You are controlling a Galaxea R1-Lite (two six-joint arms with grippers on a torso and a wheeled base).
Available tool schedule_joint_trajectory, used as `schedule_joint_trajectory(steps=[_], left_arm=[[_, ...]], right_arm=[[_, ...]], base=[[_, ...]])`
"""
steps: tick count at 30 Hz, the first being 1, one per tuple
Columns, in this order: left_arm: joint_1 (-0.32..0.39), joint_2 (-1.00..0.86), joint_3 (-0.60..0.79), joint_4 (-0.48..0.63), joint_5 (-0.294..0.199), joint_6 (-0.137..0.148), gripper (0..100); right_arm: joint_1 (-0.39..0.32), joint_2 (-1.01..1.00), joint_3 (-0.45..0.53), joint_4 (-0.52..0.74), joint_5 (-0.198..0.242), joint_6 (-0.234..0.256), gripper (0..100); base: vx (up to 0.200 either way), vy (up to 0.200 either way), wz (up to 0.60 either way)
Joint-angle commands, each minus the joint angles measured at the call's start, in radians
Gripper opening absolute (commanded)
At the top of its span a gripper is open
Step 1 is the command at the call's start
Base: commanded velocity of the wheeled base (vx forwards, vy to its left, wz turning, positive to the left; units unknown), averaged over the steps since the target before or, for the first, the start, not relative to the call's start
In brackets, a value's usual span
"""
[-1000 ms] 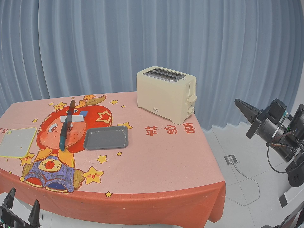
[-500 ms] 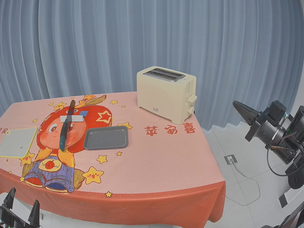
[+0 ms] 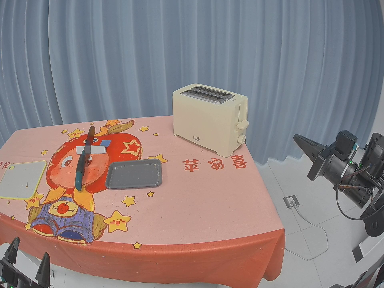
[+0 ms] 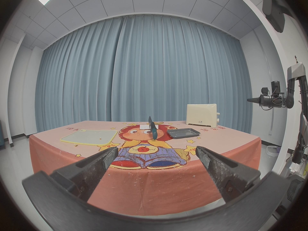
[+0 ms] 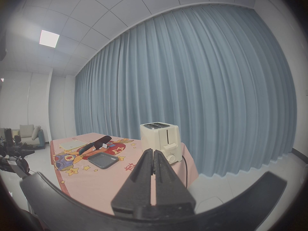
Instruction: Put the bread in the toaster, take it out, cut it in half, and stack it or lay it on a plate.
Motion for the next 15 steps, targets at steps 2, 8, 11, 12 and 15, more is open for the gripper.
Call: schedule_joint_trajectory(steps=[2,8,11,12,15], left_arm=[[0.0,0.001,0.018,-0.001,0.0,0.0,100],[0.0,0.001,0.018,-0.001,0.0,0.0,100],[0.0,0.001,0.018,-0.001,0.0,0.0,100],[0.0,0.001,0.018,-0.001,0.0,0.0,100],[0.0,0.001,0.018,-0.001,0.0,0.0,100]], right_arm=[[-0.001,-0.005,-0.002,0.017,-0.003,-0.001,0],[-0.001,-0.007,-0.004,0.019,-0.024,-0.001,0],[0.0,-0.004,-0.002,0.02,-0.033,-0.001,0],[0.0,-0.004,0.001,0.02,-0.033,-0.001,0],[-0.001,0.002,0.002,0.02,-0.033,-0.001,0]], base=[[0.0,0.0,0.0],[0.0,0.0,0.0],[0.0,0.0,0.0],[0.0,0.0,0.0],[0.0,0.0,0.0]])
